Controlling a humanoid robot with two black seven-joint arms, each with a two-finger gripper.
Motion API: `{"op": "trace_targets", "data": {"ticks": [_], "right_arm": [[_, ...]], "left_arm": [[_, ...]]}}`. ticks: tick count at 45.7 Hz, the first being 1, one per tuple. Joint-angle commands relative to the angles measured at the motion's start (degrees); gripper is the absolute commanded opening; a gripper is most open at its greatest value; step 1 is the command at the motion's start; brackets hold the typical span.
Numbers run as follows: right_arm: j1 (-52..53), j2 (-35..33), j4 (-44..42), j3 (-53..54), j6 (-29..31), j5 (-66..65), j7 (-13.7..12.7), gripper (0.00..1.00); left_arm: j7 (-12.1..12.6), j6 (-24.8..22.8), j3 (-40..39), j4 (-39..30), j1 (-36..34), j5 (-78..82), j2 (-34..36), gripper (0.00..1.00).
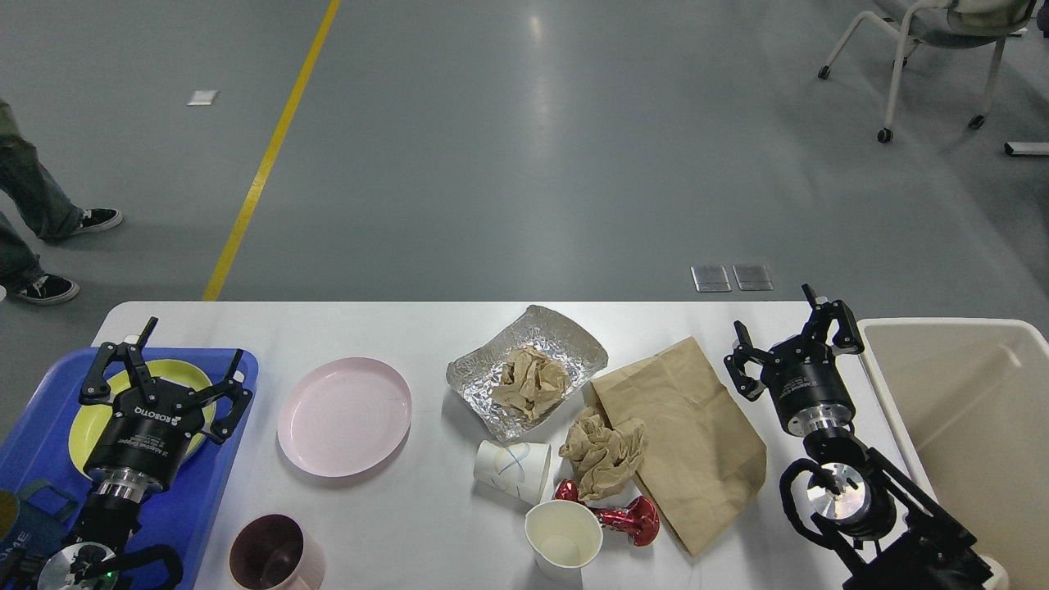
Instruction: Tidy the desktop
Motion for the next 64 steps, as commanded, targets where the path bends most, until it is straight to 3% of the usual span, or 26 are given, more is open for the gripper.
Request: {"op": "trace_targets", "data": {"ticks": [1,29,33,38,54,64], "right_arm": [[0.00,0.00,0.00,0.01,0.00,0.00,0.00,1.00],[0.00,0.00,0.00,0.01,0.00,0.00,0.00,1.00],[0.00,0.00,0.00,0.01,0.00,0.00,0.00,1.00],[0.00,0.00,0.00,0.01,0.00,0.00,0.00,1.00],[0.00,0.00,0.00,0.01,0.00,0.00,0.00,1.00],[0.00,0.00,0.00,0.01,0.00,0.00,-0.09,1.00]], "left_arm": [[-0.16,-0.64,-0.07,0.00,0.18,-0.21,0.31,0.97],[0.10,-0.38,-0.52,2.81,0.53,-0.65,1.36,0.97],[-0.42,-0.03,-0.08,2.90,0.44,-0.82,3.29,0.97],[-0.51,0.24,2.46,3.69,-0.17,-1.00,10.92,0.97],[0.10,-0.55,41.12,8.17,-20.90,-1.09,35.98,0.97],[0.28,-4.50,70.03,7.73,-44.01,-0.91,46.01,0.97]]}}
